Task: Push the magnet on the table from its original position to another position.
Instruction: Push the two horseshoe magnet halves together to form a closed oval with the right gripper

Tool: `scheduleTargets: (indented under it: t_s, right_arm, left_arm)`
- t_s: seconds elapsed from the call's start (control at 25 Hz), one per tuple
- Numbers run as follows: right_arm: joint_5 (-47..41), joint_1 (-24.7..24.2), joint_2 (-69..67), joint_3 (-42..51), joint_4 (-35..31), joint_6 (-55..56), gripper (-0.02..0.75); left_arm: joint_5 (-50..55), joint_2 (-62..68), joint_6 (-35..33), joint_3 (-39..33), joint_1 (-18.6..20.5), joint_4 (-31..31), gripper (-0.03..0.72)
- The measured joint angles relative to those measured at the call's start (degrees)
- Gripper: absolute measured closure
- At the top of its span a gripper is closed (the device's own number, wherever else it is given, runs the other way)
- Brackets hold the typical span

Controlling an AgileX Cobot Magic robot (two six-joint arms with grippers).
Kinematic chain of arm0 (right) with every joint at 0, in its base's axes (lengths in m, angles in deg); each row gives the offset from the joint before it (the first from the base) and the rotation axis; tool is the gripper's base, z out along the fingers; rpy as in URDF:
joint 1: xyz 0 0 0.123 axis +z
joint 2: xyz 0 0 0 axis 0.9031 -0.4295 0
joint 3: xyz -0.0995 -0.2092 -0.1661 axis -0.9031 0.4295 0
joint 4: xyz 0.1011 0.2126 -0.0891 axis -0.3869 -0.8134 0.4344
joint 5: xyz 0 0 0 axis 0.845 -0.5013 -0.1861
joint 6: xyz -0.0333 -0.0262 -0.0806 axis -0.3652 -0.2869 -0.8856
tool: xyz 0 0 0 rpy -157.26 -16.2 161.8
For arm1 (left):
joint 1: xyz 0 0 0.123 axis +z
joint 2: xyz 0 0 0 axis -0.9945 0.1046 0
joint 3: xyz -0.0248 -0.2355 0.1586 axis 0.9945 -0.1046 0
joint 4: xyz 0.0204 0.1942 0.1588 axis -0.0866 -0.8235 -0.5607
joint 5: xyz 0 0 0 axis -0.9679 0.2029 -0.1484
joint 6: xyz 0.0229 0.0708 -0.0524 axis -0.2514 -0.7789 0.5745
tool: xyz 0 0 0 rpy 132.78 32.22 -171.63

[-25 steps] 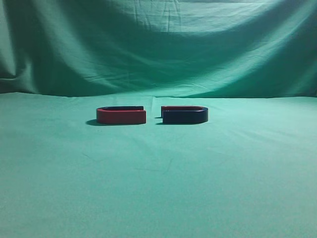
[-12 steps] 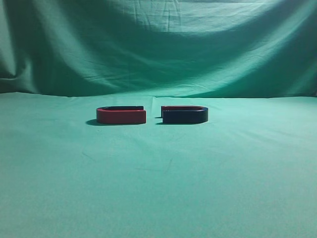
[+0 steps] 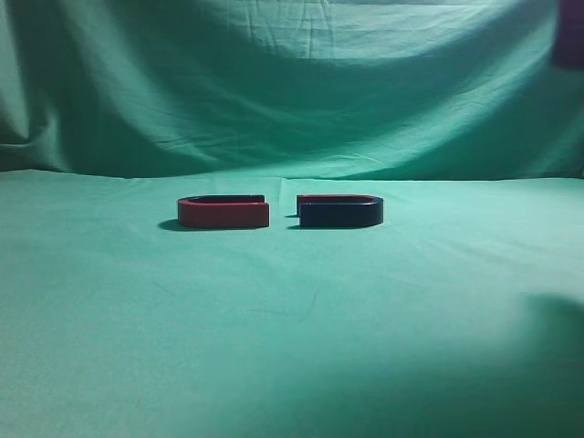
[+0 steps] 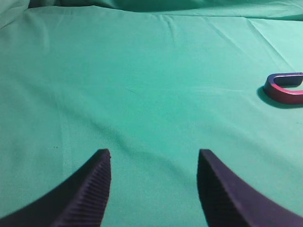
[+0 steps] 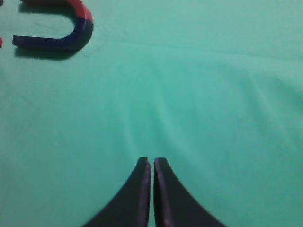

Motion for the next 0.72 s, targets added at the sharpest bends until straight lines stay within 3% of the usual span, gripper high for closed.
scheduleTargets:
  t_s: [0.24, 0.72]
  right_arm:
    - [0.0, 4.76, -13.91, -10.75, 3.09, 3.66, 0.738]
    - [-1.66, 5.38, -34.41, -28.32, 3.12, 4.6, 0.738]
  left_arm:
    - [0.0, 0.0, 0.0, 0.0, 0.0, 0.0, 0.316]
    - [0.0, 0.0, 0.0, 0.0, 0.0, 0.0, 0.316]
